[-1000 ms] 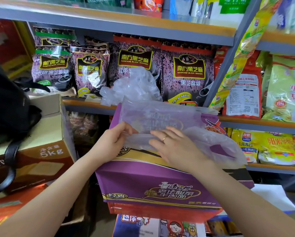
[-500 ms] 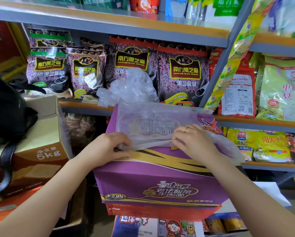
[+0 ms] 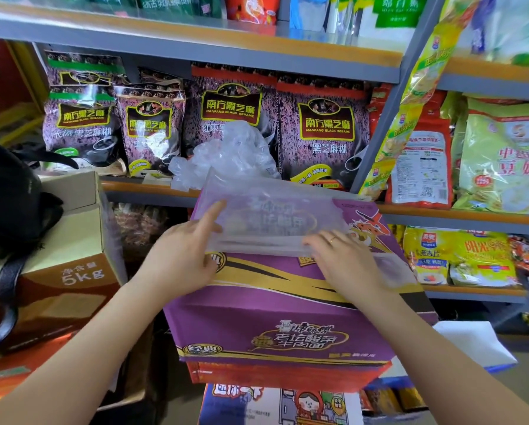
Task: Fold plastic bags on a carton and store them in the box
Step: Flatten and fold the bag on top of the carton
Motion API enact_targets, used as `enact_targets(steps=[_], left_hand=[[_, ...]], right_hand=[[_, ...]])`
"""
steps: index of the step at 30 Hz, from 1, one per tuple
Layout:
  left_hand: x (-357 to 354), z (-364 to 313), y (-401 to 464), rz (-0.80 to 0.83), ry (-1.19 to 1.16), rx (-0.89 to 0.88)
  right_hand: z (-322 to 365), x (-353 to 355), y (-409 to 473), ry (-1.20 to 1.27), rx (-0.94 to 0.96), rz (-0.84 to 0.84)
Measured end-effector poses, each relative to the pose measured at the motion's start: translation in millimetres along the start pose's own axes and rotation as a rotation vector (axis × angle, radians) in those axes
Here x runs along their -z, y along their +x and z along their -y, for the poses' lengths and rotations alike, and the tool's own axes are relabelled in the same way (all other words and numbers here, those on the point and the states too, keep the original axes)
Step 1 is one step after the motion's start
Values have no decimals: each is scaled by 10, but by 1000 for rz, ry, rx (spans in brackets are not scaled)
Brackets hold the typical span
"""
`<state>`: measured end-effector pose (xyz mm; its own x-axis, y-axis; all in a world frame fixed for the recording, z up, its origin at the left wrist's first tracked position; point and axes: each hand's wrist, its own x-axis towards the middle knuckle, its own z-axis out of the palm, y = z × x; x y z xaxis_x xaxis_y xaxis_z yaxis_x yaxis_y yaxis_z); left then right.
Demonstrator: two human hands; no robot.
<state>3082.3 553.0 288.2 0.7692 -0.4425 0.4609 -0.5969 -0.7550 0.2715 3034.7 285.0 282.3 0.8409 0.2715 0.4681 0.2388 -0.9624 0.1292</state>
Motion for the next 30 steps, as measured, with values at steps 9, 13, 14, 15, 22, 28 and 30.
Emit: enact_targets(steps=[9,13,14,15,22,28,30], left_hand=[[-532,-820,313,132,136,-306],[-643,-801,302,84,133,-253],[-664,-791,306,57,113,-245],[-667,-786,310,35,105,-238],[-552,-725,252,144,-4,-147],[-464,-888,135,242,-10,-180],[-457,-872,120,197,-15,-278]], right_hand=[[-164,297,-269,248,-168,78],[-543,267,-516,281,-493,93],[-601,226,-545,343,-583,134],[-644,189,-557,419,-637,151],[-869,267,-554,536,-512,-120],[-1029,284,-788,415,-398,377],[-884,484,-722,389,-328,496]])
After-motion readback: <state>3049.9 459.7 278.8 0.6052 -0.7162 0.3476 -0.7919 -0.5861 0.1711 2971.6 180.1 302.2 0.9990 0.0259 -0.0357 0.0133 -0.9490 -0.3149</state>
